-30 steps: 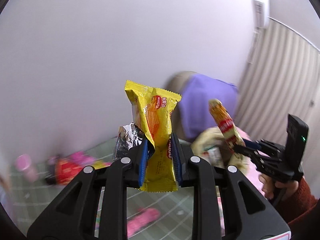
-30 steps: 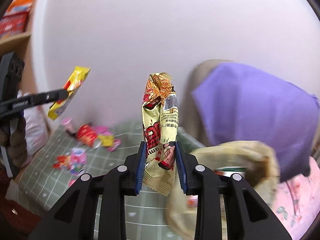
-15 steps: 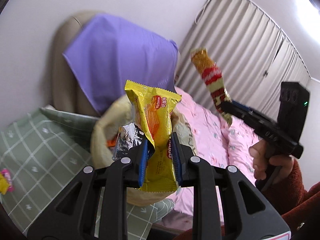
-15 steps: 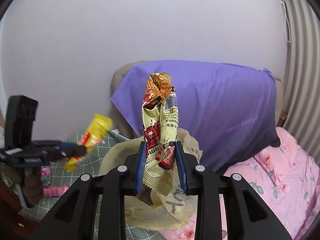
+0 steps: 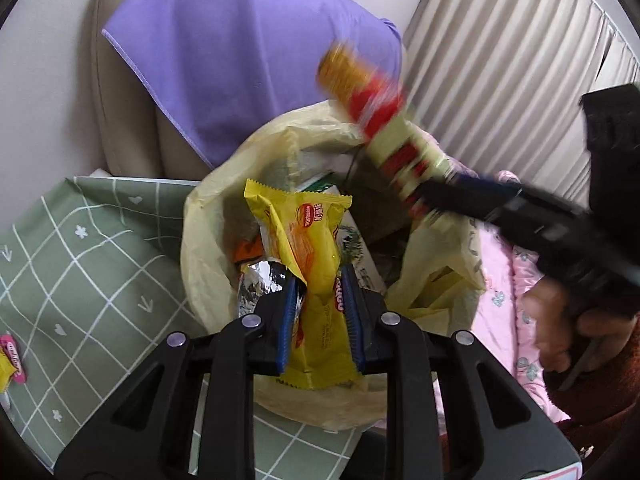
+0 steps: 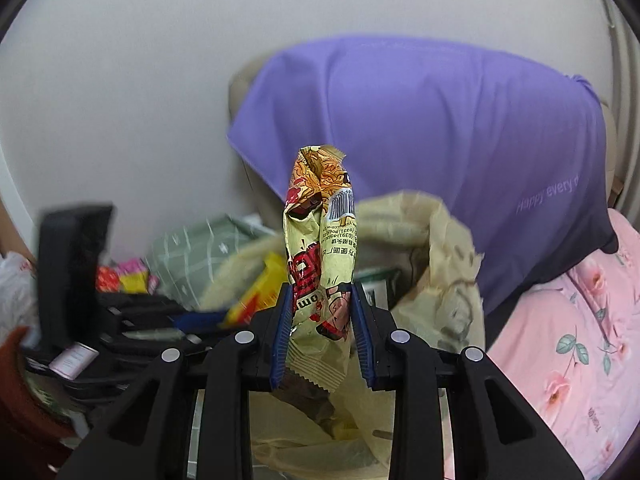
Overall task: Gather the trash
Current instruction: 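Carry the wafer pack and snack stick with both tools to the yellow bag, then open both tools to drop the snacks into the yellow bag, then move both open tools back over the table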
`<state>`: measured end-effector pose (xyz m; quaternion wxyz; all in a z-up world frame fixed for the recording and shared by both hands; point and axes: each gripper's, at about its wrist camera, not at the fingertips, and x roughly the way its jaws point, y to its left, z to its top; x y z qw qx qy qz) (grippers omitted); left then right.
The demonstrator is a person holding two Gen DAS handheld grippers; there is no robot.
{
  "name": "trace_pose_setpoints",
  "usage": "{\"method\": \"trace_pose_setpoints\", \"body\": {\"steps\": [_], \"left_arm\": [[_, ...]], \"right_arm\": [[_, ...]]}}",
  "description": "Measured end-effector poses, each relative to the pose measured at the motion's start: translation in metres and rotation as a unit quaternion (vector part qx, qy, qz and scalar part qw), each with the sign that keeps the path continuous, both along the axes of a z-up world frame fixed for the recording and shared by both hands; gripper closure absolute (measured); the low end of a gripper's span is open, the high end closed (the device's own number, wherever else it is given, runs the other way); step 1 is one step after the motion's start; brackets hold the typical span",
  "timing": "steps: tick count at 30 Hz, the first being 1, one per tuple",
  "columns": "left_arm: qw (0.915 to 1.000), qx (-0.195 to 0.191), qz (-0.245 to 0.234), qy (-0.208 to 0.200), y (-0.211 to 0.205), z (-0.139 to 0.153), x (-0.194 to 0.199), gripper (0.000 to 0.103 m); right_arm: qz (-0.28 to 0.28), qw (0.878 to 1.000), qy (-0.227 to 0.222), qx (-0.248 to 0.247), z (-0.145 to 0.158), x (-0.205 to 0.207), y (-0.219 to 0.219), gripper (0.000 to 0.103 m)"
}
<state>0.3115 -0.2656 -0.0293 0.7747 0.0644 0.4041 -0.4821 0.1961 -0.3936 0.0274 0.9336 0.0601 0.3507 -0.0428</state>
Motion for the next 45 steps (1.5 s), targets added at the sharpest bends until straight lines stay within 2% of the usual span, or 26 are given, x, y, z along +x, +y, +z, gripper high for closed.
{"method": "trace_pose_setpoints", "body": {"steps": [5, 10, 14, 20, 21, 23, 25, 30, 35, 45], "left_arm": [[0.9998, 0.009, 0.002, -0.016, -0.006, 0.000, -0.002, 0.081], [0.9998, 0.006, 0.015, 0.008, -0.011, 0.001, 0.010, 0.082], [0.9996, -0.006, 0.008, 0.027, -0.021, 0.003, 0.011, 0.083], [0.9993, -0.026, -0.010, 0.025, -0.032, 0.021, 0.013, 0.083], [0.9991, -0.027, -0.013, 0.029, -0.032, 0.022, 0.014, 0.081], [0.9988, -0.031, -0.008, 0.038, -0.029, 0.024, 0.017, 0.063], [0.9984, -0.038, 0.000, 0.041, -0.023, 0.027, 0.020, 0.057], [0.9983, -0.044, 0.032, 0.020, -0.004, 0.041, 0.019, 0.050], [0.9959, -0.052, 0.074, 0.003, 0.020, 0.048, 0.017, 0.048], [0.9839, -0.044, 0.170, -0.030, 0.098, 0.046, 0.009, 0.044]], "right_arm": [[-0.023, 1.000, 0.016, -0.010, -0.014, -0.022, -0.019, 0.075], [-0.032, 0.999, 0.011, -0.001, -0.016, -0.040, -0.034, 0.075], [-0.028, 1.000, -0.004, 0.009, -0.014, -0.046, -0.040, 0.075], [-0.014, 1.000, -0.015, 0.008, -0.008, -0.047, -0.040, 0.075], [-0.009, 1.000, -0.014, 0.010, -0.010, -0.046, -0.040, 0.074], [-0.008, 1.000, -0.012, 0.008, -0.013, -0.045, -0.039, 0.070], [-0.010, 1.000, -0.013, 0.005, -0.016, -0.044, -0.039, 0.060], [-0.006, 1.000, -0.020, 0.004, -0.013, -0.044, -0.034, 0.053], [0.000, 0.999, -0.028, -0.015, -0.007, -0.044, -0.024, 0.052], [0.023, 0.998, -0.040, -0.029, 0.002, -0.034, -0.001, 0.052]]}}
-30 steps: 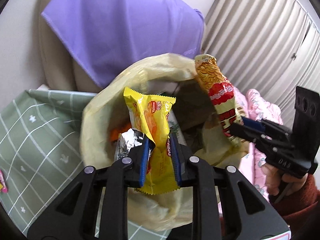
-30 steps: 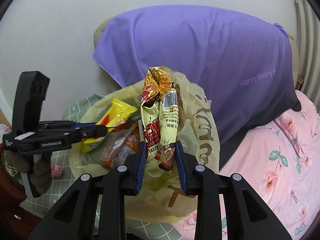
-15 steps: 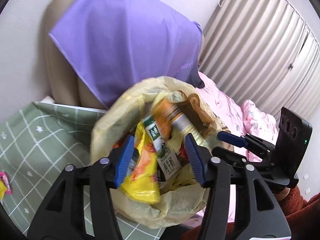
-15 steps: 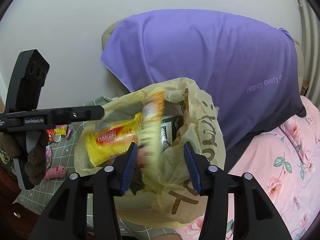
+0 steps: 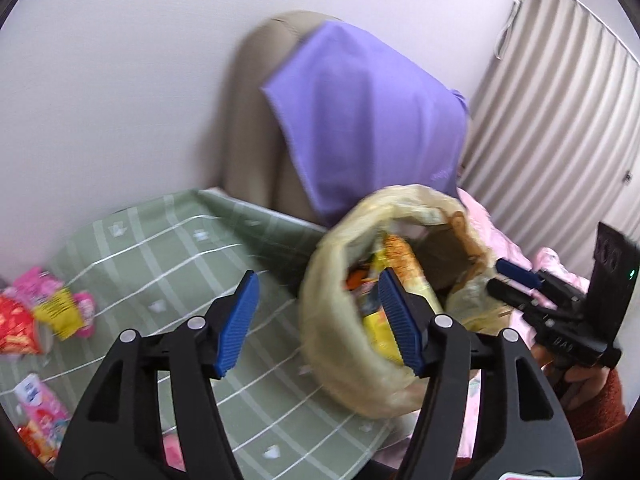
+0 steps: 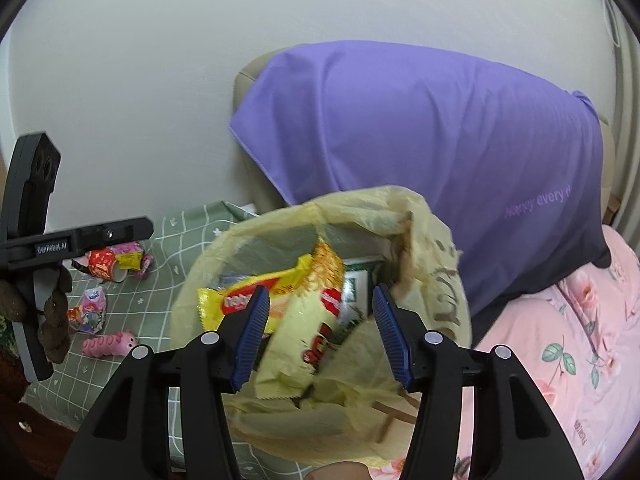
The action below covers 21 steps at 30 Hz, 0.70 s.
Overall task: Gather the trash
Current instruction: 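Move both open tools back over the table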
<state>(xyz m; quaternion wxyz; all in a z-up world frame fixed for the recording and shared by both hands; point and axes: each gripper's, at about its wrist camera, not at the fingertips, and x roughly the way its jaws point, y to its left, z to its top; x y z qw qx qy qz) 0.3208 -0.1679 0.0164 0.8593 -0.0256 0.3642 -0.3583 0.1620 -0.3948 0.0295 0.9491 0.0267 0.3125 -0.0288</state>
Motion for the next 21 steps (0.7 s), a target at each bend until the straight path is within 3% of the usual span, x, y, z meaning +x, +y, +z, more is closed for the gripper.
{"method": "trace_pose_setpoints", "body": {"steps": [5, 7, 9, 14, 21], "left_arm": [[0.9986, 0.015, 0.051, -0.005, 0.047, -0.011, -0.005, 0.043], [0.9968, 0.013, 0.079, -0.002, 0.075, -0.016, -0.007, 0.043], [0.9934, 0.012, 0.114, -0.004, 0.102, -0.020, -0.009, 0.042], [0.9778, 0.007, 0.209, -0.007, 0.179, -0.025, -0.015, 0.041], [0.9491, -0.006, 0.314, 0.028, 0.285, -0.053, -0.022, 0.040]], "right_arm": [[0.024, 1.000, -0.001, -0.003, -0.001, 0.013, 0.027, 0.052], [0.039, 0.999, -0.003, -0.003, -0.002, 0.019, 0.042, 0.044], [0.054, 0.999, -0.005, 0.002, -0.004, 0.023, 0.054, 0.043], [0.111, 0.993, -0.014, 0.035, -0.015, 0.035, 0.097, 0.043], [0.163, 0.986, 0.045, 0.016, -0.038, 0.048, 0.163, 0.043]]}}
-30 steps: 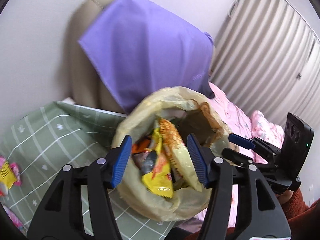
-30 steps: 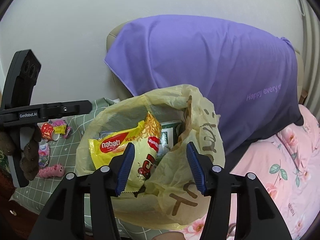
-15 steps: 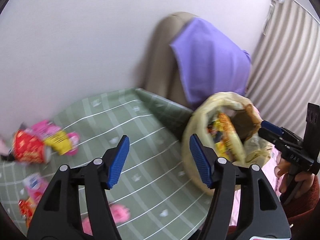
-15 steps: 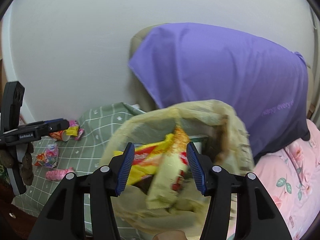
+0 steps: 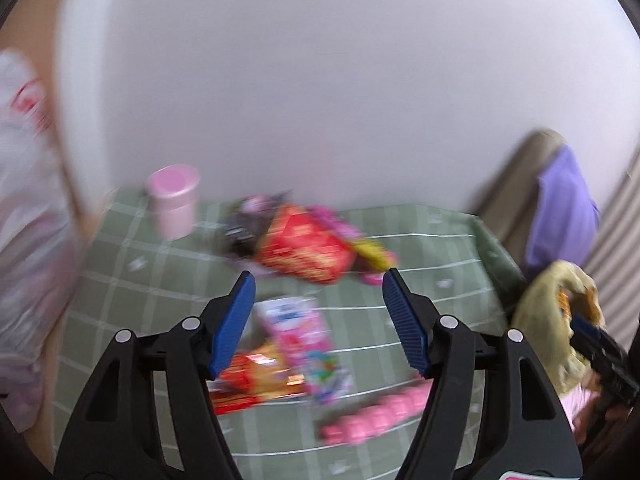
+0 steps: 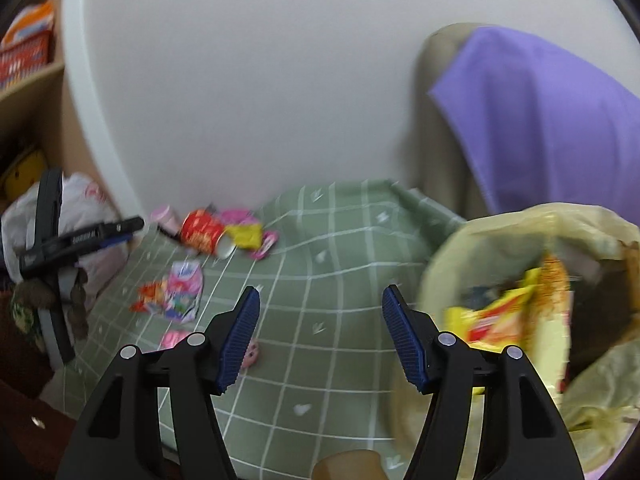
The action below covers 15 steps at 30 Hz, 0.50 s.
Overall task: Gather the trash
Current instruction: 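Move both open tools back over the table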
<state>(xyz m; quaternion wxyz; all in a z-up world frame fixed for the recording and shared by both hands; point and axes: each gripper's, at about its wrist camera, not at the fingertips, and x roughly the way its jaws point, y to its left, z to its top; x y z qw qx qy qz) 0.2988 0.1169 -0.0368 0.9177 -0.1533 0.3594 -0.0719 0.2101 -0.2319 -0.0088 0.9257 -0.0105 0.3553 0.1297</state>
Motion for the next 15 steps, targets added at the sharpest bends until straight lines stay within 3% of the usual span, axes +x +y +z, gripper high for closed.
{"method": "trace_pose_setpoints", "body": {"steps": [3, 5, 7, 11, 15], "left_arm": [[0.9992, -0.020, 0.030, 0.015, 0.024, -0.012, -0.012, 0.040], [0.9991, -0.032, 0.020, 0.020, 0.031, -0.019, -0.021, 0.028], [0.9990, -0.029, 0.000, 0.034, 0.028, -0.025, -0.026, 0.028], [0.9973, -0.014, -0.009, 0.071, 0.017, -0.040, -0.036, 0.028], [0.9960, 0.046, -0.020, 0.074, -0.002, -0.042, -0.049, 0.028]], "right_arm": [[0.012, 1.000, 0.013, -0.008, -0.005, 0.004, 0.014, 0.043], [0.026, 0.999, 0.020, -0.017, -0.007, 0.009, 0.021, 0.043], [0.049, 0.998, 0.010, -0.028, -0.006, 0.009, 0.029, 0.043], [0.055, 0.997, 0.000, -0.060, -0.011, 0.009, 0.039, 0.043], [0.076, 0.994, -0.010, -0.074, -0.030, 0.013, 0.045, 0.043]]}}
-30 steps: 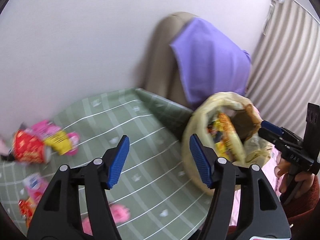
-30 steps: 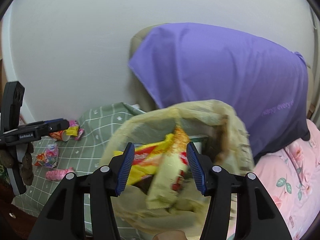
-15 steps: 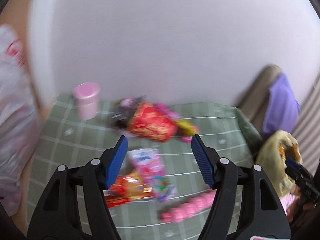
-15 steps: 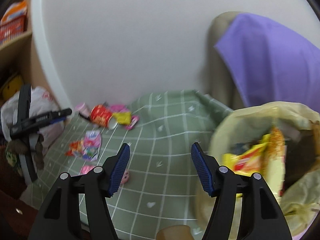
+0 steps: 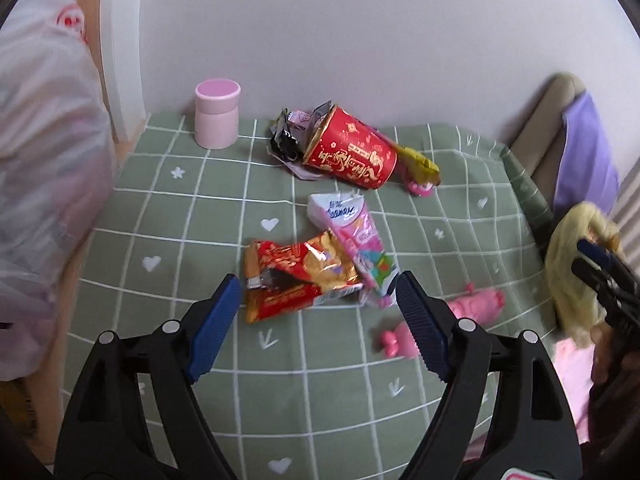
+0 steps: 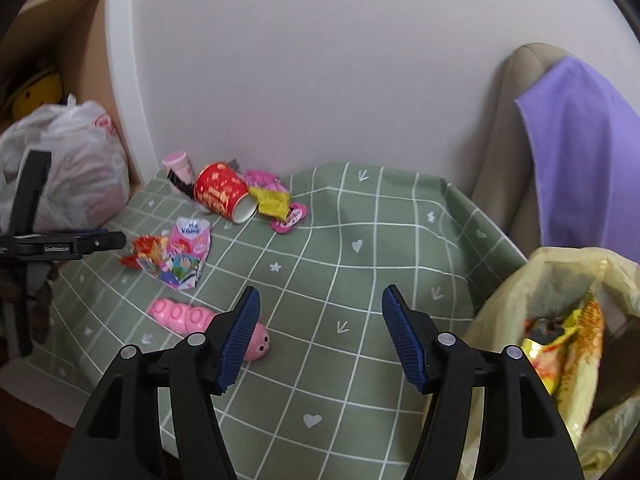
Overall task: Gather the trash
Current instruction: 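Move both open tools back over the table, then grasp the pink-yellow candy wrapper with the right tool while the left tool grasps the red cup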
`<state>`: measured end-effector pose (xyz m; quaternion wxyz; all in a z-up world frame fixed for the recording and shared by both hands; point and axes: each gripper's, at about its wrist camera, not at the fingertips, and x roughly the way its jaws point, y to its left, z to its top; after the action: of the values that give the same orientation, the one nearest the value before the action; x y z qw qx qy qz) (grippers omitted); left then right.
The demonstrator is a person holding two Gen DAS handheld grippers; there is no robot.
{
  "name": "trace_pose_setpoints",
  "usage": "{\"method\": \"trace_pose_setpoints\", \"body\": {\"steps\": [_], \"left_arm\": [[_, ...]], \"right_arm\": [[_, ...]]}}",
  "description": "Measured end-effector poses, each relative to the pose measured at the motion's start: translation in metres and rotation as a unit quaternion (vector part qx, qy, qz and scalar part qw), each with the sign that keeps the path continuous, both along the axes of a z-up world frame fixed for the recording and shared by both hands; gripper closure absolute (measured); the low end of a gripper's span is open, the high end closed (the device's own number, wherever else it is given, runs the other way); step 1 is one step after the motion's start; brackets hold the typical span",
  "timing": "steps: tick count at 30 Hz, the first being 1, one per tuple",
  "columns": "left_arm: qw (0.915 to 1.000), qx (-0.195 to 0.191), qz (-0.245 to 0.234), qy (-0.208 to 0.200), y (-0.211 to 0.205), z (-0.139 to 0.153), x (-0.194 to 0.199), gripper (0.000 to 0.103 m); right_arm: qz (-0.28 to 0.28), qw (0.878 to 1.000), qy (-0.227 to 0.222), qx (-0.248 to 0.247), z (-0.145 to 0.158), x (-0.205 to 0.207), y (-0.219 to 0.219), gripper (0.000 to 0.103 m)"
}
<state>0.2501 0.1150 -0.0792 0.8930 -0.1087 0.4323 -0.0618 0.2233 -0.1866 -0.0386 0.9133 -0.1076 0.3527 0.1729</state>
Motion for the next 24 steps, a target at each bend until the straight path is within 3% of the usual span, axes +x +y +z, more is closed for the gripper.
{"method": "trace_pose_setpoints", "body": {"steps": [3, 6, 11, 14, 16, 20, 24], "left_arm": [[0.9998, 0.019, -0.005, 0.004, 0.000, -0.004, 0.000, 0.028], [0.9993, 0.034, -0.007, 0.012, 0.001, -0.009, 0.008, 0.028], [0.9996, -0.012, -0.022, -0.012, 0.004, 0.005, 0.033, 0.028], [0.9985, -0.034, -0.024, -0.035, 0.008, 0.013, 0.064, 0.028], [0.9975, -0.046, -0.013, -0.052, 0.014, 0.015, 0.087, 0.028], [0.9940, -0.070, -0.015, -0.083, 0.025, 0.019, 0.120, 0.028], [0.9920, -0.079, 0.024, -0.095, 0.040, 0.029, 0.128, 0.028]], "right_arm": [[0.003, 1.000, 0.029, 0.005, -0.018, 0.009, 0.006, 0.043], [0.028, 0.997, 0.054, 0.047, -0.027, 0.011, 0.011, 0.043], [0.046, 0.997, 0.047, 0.033, -0.034, 0.035, 0.032, 0.043], [0.022, 0.999, 0.036, 0.009, -0.031, 0.057, 0.046, 0.043], [0.017, 0.999, 0.031, 0.019, -0.027, 0.072, 0.052, 0.043], [0.049, 0.998, 0.026, 0.000, -0.023, 0.102, 0.071, 0.043], [0.094, 0.995, 0.032, -0.003, -0.018, 0.138, 0.099, 0.043]]}}
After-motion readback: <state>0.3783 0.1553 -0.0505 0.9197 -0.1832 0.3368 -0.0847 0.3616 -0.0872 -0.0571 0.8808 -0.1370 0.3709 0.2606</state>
